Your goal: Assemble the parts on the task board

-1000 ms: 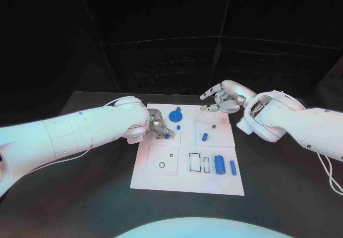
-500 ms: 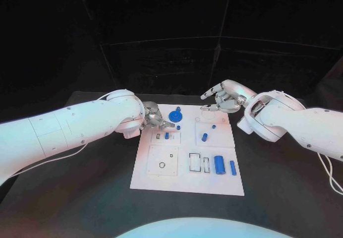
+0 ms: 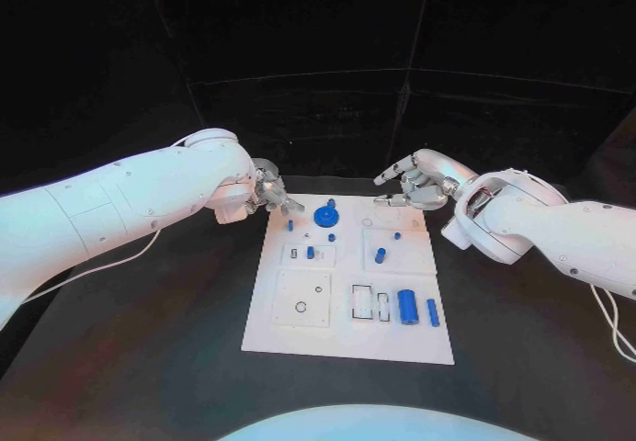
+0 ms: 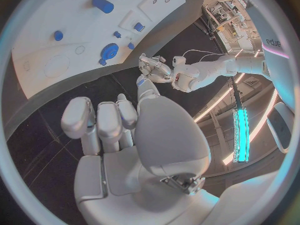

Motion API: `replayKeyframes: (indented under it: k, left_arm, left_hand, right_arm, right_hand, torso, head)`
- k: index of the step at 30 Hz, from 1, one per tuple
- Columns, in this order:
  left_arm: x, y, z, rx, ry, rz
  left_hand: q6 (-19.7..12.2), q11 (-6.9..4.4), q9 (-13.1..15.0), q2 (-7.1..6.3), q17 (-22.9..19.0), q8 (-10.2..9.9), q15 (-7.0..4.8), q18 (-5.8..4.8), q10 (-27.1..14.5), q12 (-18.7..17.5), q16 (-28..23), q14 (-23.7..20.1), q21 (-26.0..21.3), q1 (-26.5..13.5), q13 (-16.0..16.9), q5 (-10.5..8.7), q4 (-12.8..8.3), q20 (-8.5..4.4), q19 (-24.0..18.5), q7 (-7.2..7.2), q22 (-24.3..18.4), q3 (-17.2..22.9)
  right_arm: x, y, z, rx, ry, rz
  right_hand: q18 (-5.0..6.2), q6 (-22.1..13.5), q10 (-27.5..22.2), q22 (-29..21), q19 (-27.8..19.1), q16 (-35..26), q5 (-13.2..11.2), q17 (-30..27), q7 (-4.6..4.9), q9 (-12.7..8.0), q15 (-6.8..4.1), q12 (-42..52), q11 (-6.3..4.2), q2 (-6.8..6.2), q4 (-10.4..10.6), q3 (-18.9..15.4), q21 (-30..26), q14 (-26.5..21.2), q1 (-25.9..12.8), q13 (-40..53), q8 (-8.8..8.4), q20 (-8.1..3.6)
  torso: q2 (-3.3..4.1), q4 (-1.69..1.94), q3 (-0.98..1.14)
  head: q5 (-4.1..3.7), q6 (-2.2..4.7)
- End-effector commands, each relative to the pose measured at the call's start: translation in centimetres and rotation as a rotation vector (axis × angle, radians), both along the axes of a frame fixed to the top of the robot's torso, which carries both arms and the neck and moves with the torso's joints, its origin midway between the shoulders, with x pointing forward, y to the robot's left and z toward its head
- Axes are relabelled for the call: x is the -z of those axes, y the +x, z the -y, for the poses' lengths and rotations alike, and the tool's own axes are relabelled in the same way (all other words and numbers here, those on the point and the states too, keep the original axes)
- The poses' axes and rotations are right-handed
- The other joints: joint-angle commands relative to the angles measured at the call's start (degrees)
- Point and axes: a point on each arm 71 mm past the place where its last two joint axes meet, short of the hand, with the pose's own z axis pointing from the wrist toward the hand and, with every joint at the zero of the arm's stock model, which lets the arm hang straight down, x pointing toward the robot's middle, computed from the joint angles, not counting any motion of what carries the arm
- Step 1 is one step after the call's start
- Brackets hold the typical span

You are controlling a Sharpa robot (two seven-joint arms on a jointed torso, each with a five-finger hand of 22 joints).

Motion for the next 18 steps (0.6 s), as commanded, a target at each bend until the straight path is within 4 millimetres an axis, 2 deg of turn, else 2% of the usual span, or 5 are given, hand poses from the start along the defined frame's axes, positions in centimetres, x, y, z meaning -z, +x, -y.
replayKeyframes:
  k: [1,3,8,14,18]
  left_arm:
    - [0.2,0.2,-0.1,0.018,0.036,-0.053]
    - [0.2,0.6,-0.1,0.014,0.044,-0.050]
    - [0.4,1.3,-0.3,0.001,0.059,-0.051]
    - [0.7,2.0,-0.4,-0.007,0.063,-0.057]
    - [0.9,2.3,-0.3,-0.013,0.061,-0.058]
  left_hand:
    - [-0.2,0.54,-0.1,0.03,15.1,-0.2,0.51,0.04,-0.1,0.3,0.4,5.9,-0.1,-0.5,0.0,-0.14,0.4,0.49,0.1,0.18,0.0,-0.8]
    - [-0.1,0.55,-0.2,0.03,15.1,-0.2,0.53,0.05,-0.1,0.4,0.4,5.9,-0.1,-0.7,0.0,-0.14,0.7,0.53,0.1,0.18,0.1,-1.2]
    - [-0.1,0.54,-0.2,0.02,15.1,-0.1,0.53,0.04,-0.1,0.5,0.4,5.9,0.0,-0.7,0.1,-0.13,0.8,0.55,0.2,0.16,0.2,-1.5]
    - [-0.1,0.55,-0.3,0.01,15.1,-0.1,0.54,0.09,-0.3,0.4,0.4,5.9,-0.2,-0.8,-0.2,-0.14,0.9,0.57,0.1,0.18,0.0,-1.8]
    - [-0.1,0.56,-0.3,-0.05,15.1,-0.2,0.54,0.10,-0.3,0.4,0.4,5.9,-0.2,-0.9,-0.2,-0.14,0.9,0.58,0.1,0.19,0.0,-2.1]
  right_arm:
    - [-0.1,0.0,-0.2,-0.010,0.005,0.006]
    - [-0.1,0.0,-0.2,-0.011,0.005,0.006]
    - [-0.1,0.0,-0.3,-0.013,0.005,0.006]
    - [-0.1,0.0,-0.5,-0.018,0.007,0.008]
    - [-0.1,0.1,-0.7,-0.022,0.008,0.008]
  right_hand:
    - [0.50,0.0,-0.3,0.0,-0.5,-0.4,0.3,-0.1,0.04,-0.1,-0.38,-0.2,0.04,0.54,-0.1,-0.3,-0.3,0.0,0.0,-0.1,0.11,-0.05]
    - [0.50,0.0,-0.3,0.0,-0.5,-0.4,0.3,-0.1,0.04,-0.1,-0.38,-0.2,0.04,0.54,-0.1,-0.3,-0.3,0.0,0.0,-0.1,0.11,-0.05]
    - [0.50,0.0,-0.3,0.0,-0.5,-0.4,0.3,-0.1,0.05,-0.1,-0.38,-0.2,0.03,0.53,-0.1,-0.3,-0.3,0.0,0.0,-0.1,0.11,-0.05]
    - [0.50,0.0,-0.3,0.0,-0.5,-0.4,0.3,0.0,0.05,-0.1,-0.38,-0.2,0.03,0.53,-0.1,-0.4,-0.3,0.0,0.0,0.0,0.11,-0.05]
    - [0.50,0.0,-0.3,0.0,-0.5,-0.3,0.3,0.0,0.05,-0.1,-0.38,-0.2,0.03,0.53,-0.1,-0.4,-0.3,0.0,0.0,-0.1,0.10,-0.05]
  torso:
    - [-0.01,-0.02,-0.03]
    - [-0.02,-0.04,0.01]
    - [0.03,-0.09,-0.07]
    - [0.07,-0.18,-0.07]
    - [0.08,-0.09,-0.11]
  head:
    - [0.05,-0.09]
    - [0.14,-0.10]
    - [0.08,-0.15]
    - [0.26,-0.26]
    - [0.13,-0.33]
